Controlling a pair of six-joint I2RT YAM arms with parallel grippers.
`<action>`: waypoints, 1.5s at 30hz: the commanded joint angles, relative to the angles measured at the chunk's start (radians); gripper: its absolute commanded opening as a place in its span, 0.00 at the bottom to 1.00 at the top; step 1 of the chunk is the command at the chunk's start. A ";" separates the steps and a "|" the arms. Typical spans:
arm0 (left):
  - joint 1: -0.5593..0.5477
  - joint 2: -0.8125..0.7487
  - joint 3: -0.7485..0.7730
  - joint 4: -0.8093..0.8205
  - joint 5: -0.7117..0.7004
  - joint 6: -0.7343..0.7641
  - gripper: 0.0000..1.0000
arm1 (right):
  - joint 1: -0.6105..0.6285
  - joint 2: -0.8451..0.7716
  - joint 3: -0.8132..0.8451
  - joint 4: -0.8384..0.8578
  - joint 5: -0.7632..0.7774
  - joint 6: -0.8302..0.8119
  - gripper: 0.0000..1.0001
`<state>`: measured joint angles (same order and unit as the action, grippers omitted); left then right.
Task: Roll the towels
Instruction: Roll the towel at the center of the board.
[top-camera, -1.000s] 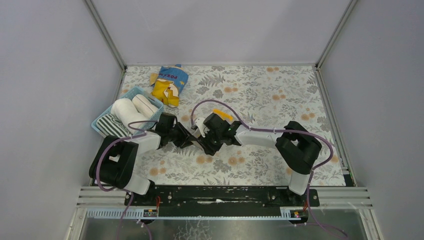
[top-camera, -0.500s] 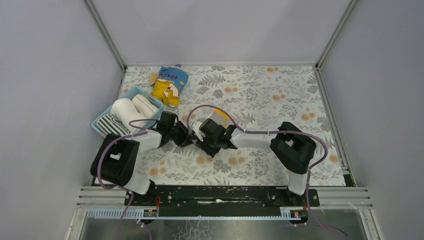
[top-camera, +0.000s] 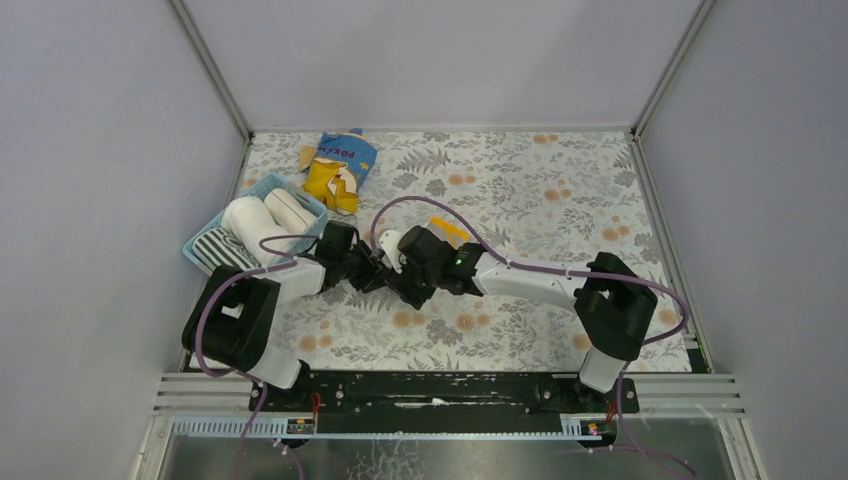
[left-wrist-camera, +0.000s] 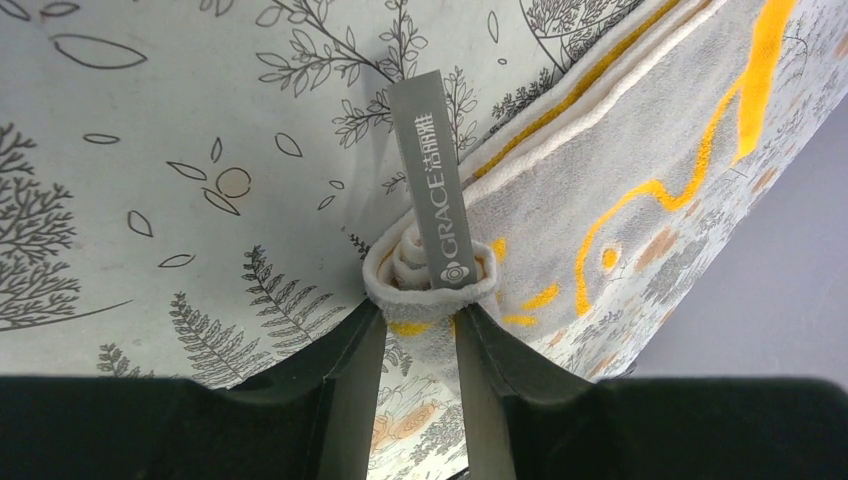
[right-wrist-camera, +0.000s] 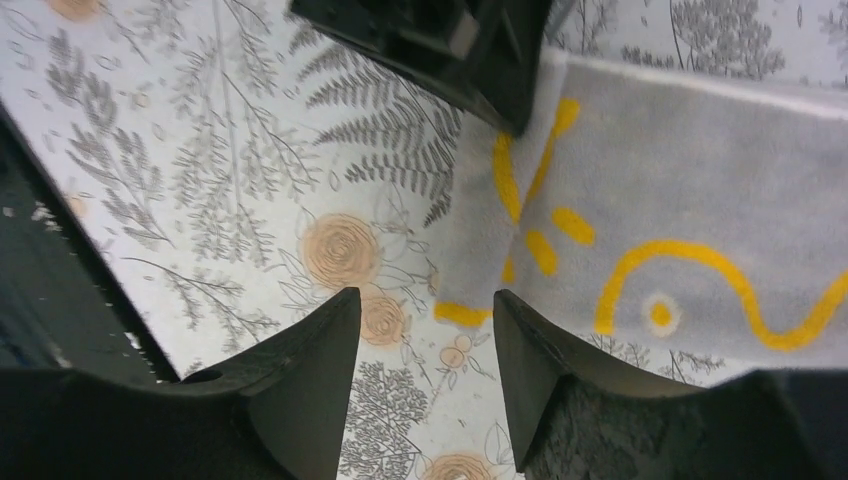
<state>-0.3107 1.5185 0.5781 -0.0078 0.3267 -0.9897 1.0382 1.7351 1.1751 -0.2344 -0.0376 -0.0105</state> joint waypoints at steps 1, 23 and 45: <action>-0.013 0.059 -0.032 -0.144 -0.146 0.056 0.33 | 0.005 -0.021 0.050 0.020 -0.112 0.027 0.58; -0.016 0.055 -0.026 -0.159 -0.156 0.060 0.33 | 0.005 0.108 0.044 0.004 0.044 0.008 0.56; -0.012 0.055 -0.033 -0.171 -0.172 0.054 0.33 | 0.043 0.229 -0.024 -0.040 0.289 -0.015 0.50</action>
<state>-0.3210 1.5188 0.5900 -0.0254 0.2996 -0.9886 1.0798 1.9095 1.1934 -0.2005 0.1368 -0.0189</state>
